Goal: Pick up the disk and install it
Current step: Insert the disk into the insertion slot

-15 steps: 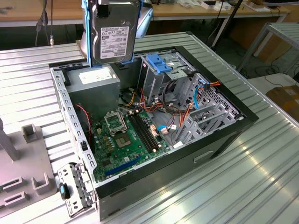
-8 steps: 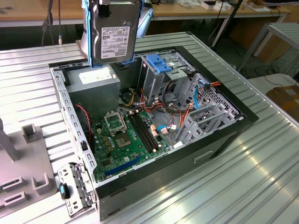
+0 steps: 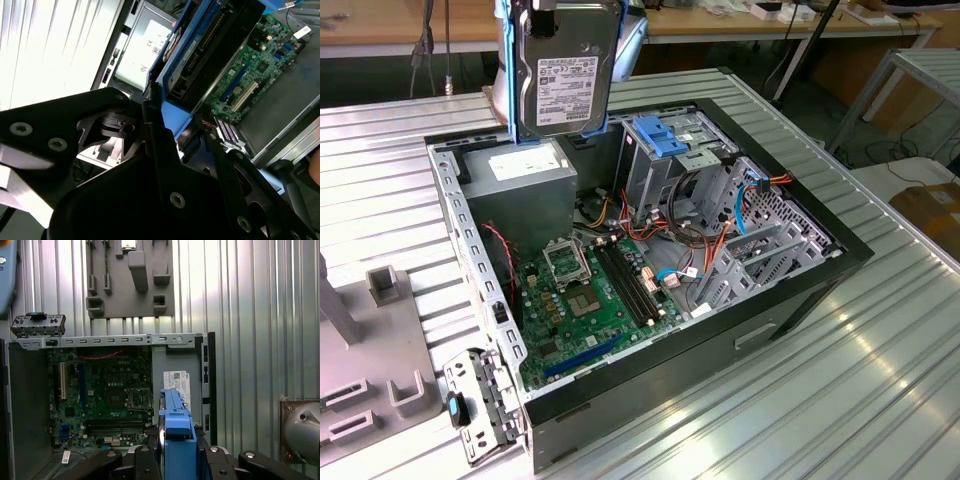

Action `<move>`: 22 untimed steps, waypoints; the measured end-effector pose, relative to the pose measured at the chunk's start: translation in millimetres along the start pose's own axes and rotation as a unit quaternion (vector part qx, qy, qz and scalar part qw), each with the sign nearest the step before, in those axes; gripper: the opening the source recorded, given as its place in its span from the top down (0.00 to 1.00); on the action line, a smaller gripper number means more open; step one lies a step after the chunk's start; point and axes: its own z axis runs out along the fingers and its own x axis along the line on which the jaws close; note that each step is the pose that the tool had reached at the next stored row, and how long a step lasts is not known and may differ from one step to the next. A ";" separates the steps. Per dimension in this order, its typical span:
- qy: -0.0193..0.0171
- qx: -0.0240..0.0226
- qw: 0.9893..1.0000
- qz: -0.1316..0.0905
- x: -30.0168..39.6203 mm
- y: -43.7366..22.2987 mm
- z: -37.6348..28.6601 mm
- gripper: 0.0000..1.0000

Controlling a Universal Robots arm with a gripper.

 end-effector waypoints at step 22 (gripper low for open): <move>0.009 0.000 1.000 0.000 66.6 -18.6 2.6 0.63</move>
